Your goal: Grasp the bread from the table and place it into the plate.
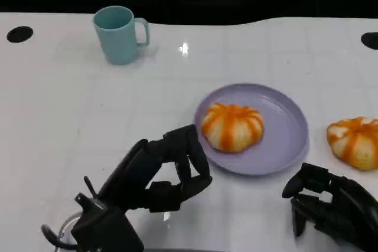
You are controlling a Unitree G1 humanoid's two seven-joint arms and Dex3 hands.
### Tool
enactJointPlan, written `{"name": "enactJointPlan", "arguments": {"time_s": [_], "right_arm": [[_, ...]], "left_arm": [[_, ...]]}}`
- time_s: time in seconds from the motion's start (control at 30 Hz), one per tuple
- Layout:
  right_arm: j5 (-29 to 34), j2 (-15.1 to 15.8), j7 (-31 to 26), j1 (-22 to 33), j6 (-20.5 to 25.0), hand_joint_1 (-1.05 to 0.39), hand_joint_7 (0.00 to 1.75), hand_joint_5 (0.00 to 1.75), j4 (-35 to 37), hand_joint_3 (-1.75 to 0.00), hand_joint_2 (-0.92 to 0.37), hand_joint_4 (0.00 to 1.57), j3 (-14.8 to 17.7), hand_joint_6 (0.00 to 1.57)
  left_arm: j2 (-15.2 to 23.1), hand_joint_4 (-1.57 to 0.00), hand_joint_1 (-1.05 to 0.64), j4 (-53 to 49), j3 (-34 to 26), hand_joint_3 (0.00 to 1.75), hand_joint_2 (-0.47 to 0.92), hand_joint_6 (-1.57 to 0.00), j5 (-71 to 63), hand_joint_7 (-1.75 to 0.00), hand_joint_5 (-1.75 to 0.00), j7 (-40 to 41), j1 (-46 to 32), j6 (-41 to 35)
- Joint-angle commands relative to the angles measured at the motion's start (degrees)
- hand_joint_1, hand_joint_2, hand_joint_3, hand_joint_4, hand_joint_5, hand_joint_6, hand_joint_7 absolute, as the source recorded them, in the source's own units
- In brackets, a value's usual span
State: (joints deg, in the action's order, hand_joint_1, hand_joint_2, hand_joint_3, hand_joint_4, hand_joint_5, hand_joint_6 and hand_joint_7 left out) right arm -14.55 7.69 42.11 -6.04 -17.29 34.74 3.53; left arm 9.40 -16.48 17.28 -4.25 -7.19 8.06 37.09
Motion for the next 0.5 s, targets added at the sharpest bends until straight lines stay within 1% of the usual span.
{"name": "enactJointPlan", "arguments": {"time_s": [0.03,0.17,0.4,0.43,0.47,0.5], "right_arm": [[0.7,1.2,-0.7,1.3,1.1,-0.5,1.35,1.75,-0.6,-0.25,-0.92,0.64,-0.1,0.68],[0.9,1.1,-0.9,1.3,1.1,-0.5,1.35,1.75,-0.7,-0.24,-0.92,0.64,-0.1,0.68],[1.1,1.1,-1.0,1.4,1.3,-0.5,1.34,1.75,-0.9,-0.24,-0.92,0.64,0.0,0.69],[1.1,1.1,-1.1,1.4,1.5,-0.5,1.34,1.75,-1.1,-0.24,-0.92,0.64,0.0,0.69],[1.1,1.1,-1.2,1.5,1.6,-0.5,1.35,1.75,-1.4,-0.24,-0.92,0.65,0.0,0.7],[1.1,1.1,-1.1,1.5,1.4,-0.5,1.35,1.75,-1.4,-0.24,-0.92,0.65,0.1,0.7]], "left_arm": [[-1.2,-0.7,-0.61,5.5,-1.5,0.53,0.92,-0.49,8.5,-1.75,-1.75,-4.7,-6.2,-6.1],[-1.7,-0.65,-0.64,7.8,-2.7,0.53,0.92,-0.47,10.4,-1.75,-1.75,-7.2,-7.9,-8.9],[-2.8,-0.65,-0.64,8.7,-4.0,0.53,0.92,-0.47,9.9,-1.75,-1.75,-8.7,-8.4,-10.1],[-3.1,-0.65,-0.64,9.3,-4.7,0.53,0.92,-0.47,14.6,-1.75,-1.75,-11.0,-9.9,-12.5],[-3.3,-0.71,-0.66,9.8,-5.3,0.47,0.92,-0.54,18.2,-1.75,-1.75,-12.9,-11.0,-14.5],[-3.5,-0.73,-0.67,10.1,-5.8,0.44,0.92,-0.57,21.1,-1.75,-1.75,-14.6,-11.9,-15.9]]}}
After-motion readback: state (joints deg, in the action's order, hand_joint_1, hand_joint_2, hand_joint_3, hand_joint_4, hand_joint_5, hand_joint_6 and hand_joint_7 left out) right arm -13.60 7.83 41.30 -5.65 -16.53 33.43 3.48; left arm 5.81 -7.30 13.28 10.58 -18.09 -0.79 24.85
